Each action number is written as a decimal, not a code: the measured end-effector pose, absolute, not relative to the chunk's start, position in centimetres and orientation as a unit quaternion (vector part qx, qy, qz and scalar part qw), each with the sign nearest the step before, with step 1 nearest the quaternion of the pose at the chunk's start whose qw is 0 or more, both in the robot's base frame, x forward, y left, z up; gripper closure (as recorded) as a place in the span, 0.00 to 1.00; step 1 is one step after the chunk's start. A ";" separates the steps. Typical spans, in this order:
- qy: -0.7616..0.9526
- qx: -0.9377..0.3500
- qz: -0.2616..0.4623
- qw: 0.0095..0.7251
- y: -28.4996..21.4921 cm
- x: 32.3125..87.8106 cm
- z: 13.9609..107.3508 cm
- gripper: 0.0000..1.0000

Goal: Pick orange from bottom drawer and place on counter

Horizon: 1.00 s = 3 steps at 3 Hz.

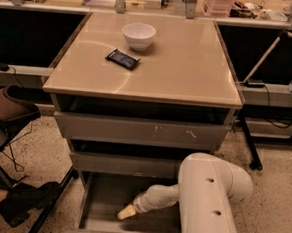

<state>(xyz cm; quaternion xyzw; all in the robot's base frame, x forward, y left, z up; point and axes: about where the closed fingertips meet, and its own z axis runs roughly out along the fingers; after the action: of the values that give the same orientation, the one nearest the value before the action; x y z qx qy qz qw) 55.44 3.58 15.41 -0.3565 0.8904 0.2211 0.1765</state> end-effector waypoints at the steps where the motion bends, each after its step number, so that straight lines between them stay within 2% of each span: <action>1: 0.890 -0.356 0.221 0.176 3.6 55.4 15.4 0.37; 3: 0.890 -0.356 0.221 0.176 3.6 55.4 15.4 0.84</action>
Offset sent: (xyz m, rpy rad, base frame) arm 0.0000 0.0000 0.0000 0.0000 0.0000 0.0000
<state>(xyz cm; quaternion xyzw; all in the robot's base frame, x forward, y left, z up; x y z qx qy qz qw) 55.44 3.58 15.42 -0.3564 0.8905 0.2212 0.1765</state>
